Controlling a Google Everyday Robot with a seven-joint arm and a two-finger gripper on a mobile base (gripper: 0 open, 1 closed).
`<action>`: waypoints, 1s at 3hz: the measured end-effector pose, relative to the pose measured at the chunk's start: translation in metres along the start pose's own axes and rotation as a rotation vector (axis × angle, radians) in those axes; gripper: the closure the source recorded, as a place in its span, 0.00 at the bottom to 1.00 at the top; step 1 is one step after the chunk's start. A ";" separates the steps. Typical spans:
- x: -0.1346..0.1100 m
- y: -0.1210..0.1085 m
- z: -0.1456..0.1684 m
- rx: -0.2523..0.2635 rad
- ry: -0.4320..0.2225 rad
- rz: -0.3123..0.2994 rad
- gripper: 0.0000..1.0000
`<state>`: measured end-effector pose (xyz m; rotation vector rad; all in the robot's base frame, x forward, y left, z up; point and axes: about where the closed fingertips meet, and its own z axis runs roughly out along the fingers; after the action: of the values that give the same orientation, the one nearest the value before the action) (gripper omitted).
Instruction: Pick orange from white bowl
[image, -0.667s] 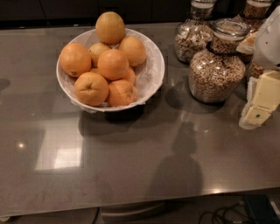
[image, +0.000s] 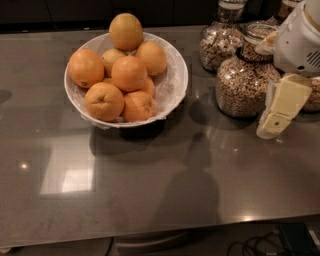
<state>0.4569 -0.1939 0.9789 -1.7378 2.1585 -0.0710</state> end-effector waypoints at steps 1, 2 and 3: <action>-0.045 -0.011 0.006 0.017 -0.072 -0.078 0.00; -0.079 -0.009 0.003 0.037 -0.125 -0.161 0.00; -0.080 -0.009 0.004 0.038 -0.125 -0.161 0.00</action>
Offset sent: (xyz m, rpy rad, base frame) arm 0.0257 0.1126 0.0294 0.0846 -0.1444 0.2778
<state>0.4798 -0.1195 0.9978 -1.8407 1.9150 -0.0427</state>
